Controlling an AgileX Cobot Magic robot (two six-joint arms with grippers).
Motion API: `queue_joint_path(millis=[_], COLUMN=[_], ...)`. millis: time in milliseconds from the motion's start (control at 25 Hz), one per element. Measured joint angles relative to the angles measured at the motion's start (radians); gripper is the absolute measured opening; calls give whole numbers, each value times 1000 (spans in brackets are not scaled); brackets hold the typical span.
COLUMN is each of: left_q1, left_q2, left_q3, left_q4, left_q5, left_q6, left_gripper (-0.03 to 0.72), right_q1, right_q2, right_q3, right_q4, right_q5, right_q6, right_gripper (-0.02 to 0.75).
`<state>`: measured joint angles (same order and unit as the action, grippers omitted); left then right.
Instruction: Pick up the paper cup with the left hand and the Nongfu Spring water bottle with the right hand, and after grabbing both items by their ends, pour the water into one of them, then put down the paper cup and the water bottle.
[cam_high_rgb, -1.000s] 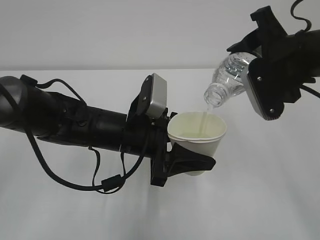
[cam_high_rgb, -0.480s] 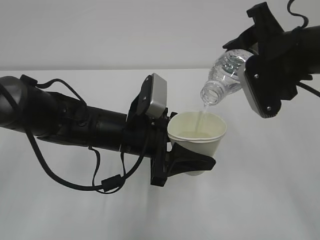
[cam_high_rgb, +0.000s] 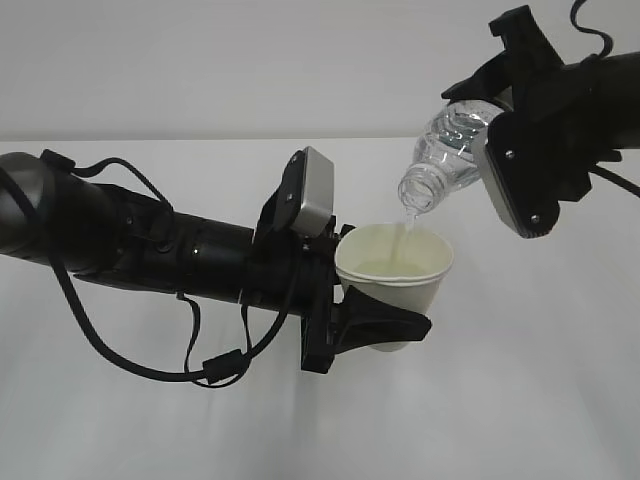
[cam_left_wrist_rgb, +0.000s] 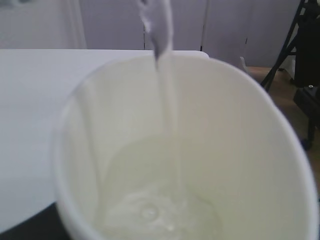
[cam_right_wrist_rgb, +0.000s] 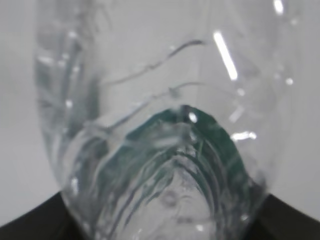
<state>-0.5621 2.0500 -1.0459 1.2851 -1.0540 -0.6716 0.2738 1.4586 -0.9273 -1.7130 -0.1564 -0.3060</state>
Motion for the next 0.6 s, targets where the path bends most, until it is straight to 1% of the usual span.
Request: queue_joint_path(millis=[600], left_q1=[0], left_q2=[0], left_q3=[0], left_q4=[0], left_q5=[0], left_q6=[0], left_gripper=[414], right_q1=[0], right_q2=[0], right_q3=[0], right_q4=[-4], right_q5=[0], right_q6=[0], right_gripper=[448])
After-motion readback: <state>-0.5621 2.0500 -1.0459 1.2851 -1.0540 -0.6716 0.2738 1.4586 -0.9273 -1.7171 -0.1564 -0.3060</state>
